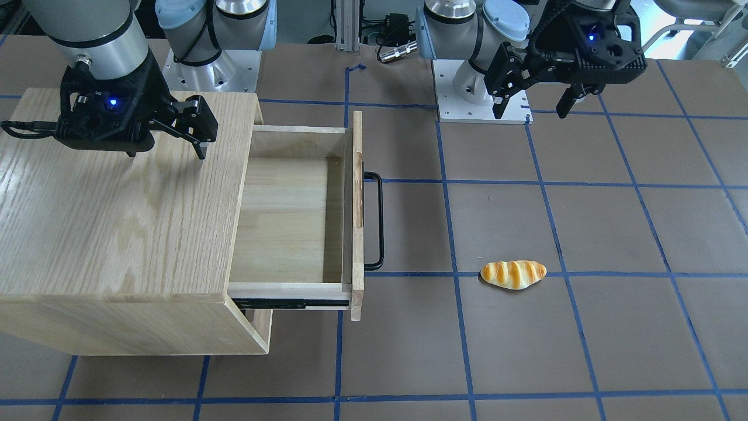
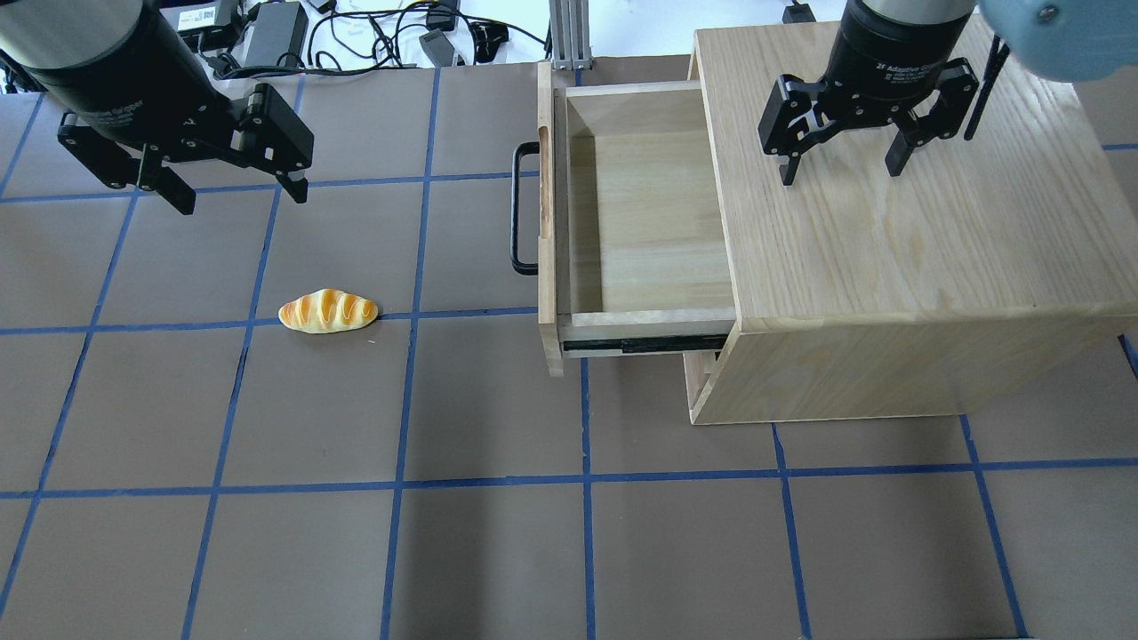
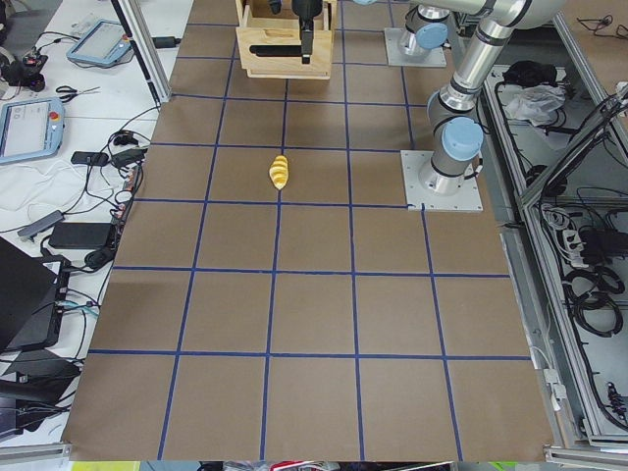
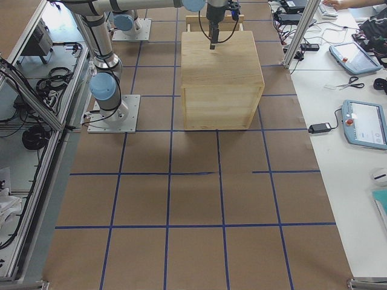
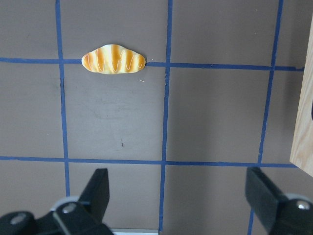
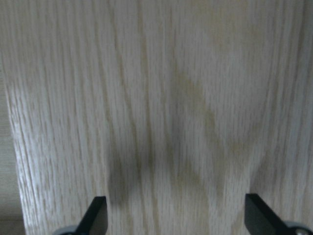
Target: Open upper drawer
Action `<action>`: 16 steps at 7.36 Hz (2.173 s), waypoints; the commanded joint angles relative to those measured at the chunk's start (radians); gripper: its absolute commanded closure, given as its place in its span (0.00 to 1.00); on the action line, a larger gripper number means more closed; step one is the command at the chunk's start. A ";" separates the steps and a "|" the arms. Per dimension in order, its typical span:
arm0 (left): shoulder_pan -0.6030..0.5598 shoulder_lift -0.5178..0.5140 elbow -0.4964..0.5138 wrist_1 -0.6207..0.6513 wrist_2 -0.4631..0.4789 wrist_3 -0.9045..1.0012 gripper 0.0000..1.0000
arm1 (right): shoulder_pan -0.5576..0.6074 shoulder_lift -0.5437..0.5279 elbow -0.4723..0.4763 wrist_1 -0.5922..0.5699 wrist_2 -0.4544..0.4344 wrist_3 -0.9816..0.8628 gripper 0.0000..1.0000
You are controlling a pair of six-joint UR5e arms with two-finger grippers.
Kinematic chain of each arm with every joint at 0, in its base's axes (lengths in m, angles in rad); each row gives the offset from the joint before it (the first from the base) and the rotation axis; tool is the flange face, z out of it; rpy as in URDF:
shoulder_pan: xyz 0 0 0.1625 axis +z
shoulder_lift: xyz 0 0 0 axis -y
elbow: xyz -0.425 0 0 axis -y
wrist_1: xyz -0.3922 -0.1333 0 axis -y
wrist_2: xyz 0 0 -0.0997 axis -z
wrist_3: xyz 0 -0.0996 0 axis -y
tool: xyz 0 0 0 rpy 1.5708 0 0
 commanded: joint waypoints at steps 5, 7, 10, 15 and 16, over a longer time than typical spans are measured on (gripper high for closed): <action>-0.005 -0.018 -0.037 0.133 -0.004 0.007 0.00 | 0.000 0.000 -0.001 0.000 0.000 0.001 0.00; -0.014 -0.018 -0.040 0.144 -0.001 0.007 0.00 | -0.001 0.000 0.001 0.000 0.000 0.000 0.00; -0.014 -0.018 -0.040 0.144 -0.001 0.007 0.00 | 0.000 0.000 -0.001 0.000 0.000 0.001 0.00; -0.014 -0.018 -0.040 0.146 0.003 0.008 0.00 | 0.000 0.000 -0.001 0.000 0.000 0.001 0.00; -0.014 -0.018 -0.040 0.146 0.001 0.008 0.00 | 0.000 0.000 -0.001 0.000 0.000 0.001 0.00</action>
